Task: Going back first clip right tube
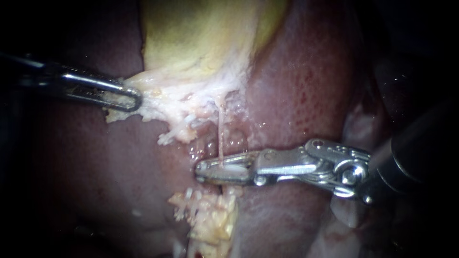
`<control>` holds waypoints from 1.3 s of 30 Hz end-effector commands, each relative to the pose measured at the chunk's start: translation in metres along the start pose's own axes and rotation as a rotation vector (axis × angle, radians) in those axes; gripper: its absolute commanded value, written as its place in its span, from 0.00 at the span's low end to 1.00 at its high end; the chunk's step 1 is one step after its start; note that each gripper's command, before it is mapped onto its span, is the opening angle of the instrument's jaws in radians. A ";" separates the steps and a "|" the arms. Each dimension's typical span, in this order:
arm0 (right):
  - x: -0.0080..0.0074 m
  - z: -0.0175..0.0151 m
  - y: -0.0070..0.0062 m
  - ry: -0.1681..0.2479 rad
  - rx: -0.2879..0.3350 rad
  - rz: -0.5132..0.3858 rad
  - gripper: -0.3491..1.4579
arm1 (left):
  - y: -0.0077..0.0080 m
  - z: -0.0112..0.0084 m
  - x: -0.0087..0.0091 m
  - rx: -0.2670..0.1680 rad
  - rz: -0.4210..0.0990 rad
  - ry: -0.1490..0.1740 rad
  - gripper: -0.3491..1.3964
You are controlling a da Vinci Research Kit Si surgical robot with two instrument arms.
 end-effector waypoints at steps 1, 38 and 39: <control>-0.0001 0.0000 0.0001 0.000 0.000 -0.001 0.00 | 0.0000 0.0000 0.0000 0.000 0.000 0.000 0.00; -0.0028 -0.0028 0.0049 0.036 -0.186 -0.410 0.47 | 0.0002 -0.0001 -0.0001 0.000 0.000 0.000 0.00; -0.0028 -0.0033 0.0047 0.026 -0.194 -0.445 0.47 | 0.0002 -0.0001 -0.0001 0.000 0.000 0.000 0.00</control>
